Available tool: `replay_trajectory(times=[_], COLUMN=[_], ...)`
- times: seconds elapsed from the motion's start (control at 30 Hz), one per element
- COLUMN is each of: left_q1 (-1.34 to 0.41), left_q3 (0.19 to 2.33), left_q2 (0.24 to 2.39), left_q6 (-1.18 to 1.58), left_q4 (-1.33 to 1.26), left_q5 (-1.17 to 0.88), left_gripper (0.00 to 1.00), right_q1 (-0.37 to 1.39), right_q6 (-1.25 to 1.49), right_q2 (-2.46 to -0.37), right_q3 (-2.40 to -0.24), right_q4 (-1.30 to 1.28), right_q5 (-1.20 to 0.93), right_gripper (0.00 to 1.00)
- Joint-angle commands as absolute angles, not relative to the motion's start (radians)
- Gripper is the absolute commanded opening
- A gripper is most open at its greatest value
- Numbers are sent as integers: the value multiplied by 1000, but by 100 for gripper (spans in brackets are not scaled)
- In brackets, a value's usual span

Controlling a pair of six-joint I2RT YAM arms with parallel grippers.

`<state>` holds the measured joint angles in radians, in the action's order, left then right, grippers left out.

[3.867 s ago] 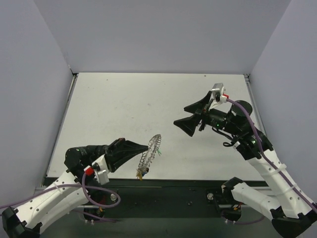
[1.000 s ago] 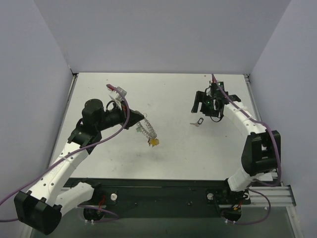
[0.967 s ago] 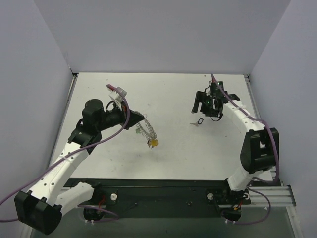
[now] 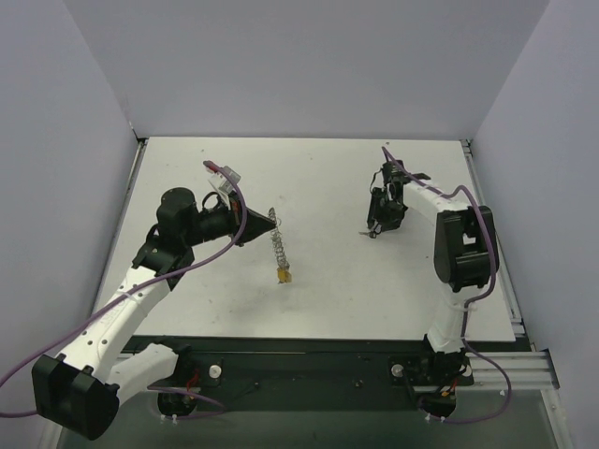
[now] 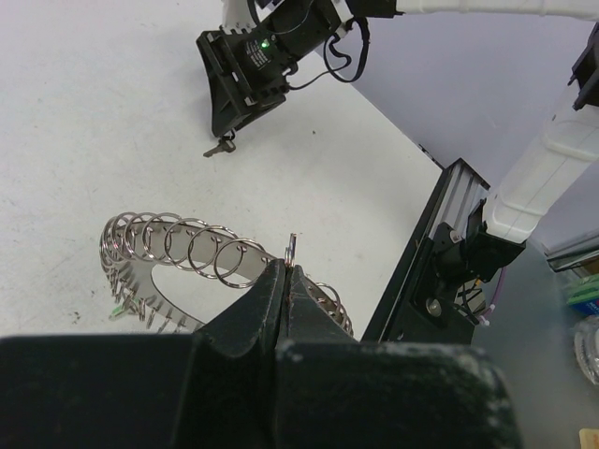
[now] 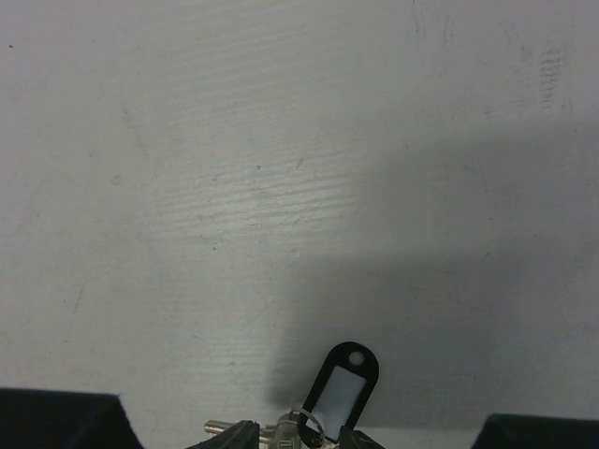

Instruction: Put the keys on the keyring

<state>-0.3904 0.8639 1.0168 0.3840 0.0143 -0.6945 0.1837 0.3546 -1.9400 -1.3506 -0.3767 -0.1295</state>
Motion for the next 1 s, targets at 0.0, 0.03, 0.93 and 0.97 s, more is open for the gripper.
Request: replay_trajectory(times=[0.0, 0.03, 0.93, 0.97], left_q1=[-383, -383, -379, -379], left_q3=[882, 881, 865, 865], left_q2=[1006, 1005, 1003, 1000], left_q6=[387, 387, 387, 387], left_q4=[-64, -63, -81, -84], left_q5=[-719, -719, -712, -709], left_gripper=[0, 0, 0, 0], right_q1=[181, 179, 219, 225], right_q6=[376, 377, 339, 337], right_q2=[-1980, -1982, -1753, -1729], right_q3=[-1373, -1373, -1229, -1220], right_q4=[-403, -403, -256, -246], right_q5=[-100, -98, -271, -278], right_gripper=[38, 38, 0, 0])
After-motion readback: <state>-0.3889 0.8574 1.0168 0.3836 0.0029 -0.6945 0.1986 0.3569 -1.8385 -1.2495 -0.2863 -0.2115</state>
